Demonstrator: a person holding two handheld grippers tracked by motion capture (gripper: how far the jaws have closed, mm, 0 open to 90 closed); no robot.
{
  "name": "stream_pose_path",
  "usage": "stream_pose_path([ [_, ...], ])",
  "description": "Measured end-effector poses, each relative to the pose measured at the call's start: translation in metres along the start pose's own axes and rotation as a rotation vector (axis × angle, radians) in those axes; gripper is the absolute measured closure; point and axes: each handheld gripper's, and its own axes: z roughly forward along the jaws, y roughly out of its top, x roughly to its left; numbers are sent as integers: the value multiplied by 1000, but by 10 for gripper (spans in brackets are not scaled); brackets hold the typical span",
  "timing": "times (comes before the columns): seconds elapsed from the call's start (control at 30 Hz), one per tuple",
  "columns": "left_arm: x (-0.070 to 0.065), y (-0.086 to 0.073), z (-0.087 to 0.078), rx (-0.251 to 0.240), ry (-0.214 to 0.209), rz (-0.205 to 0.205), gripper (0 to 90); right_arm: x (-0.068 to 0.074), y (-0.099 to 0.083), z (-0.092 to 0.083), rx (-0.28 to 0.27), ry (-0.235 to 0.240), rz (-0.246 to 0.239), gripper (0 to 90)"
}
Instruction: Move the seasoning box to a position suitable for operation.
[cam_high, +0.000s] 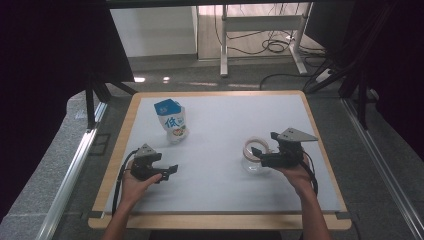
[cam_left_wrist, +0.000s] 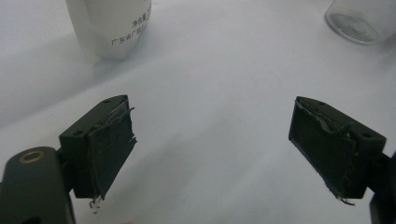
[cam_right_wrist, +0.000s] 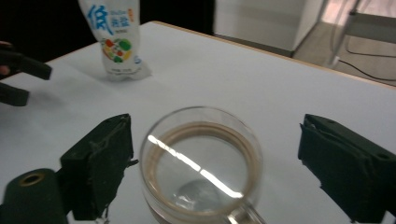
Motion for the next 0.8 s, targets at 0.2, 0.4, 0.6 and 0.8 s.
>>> stream_pose_path([
  [0.2,3,-3,3,9,7,-12,139,-10,-7,-21,-67,-73,71,305],
  [0.4,2,-3,4,6,3,-5,139,-17,-12,-31,-92,-72,96,504],
  [0.6,2,-4,5,-3,-8,-4,140,-17,-17,-39,-84,-81,84,709],
  [0.8,1,-4,7,-10,-29,3,148,-16,-21,-44,-69,-86,61,878],
])
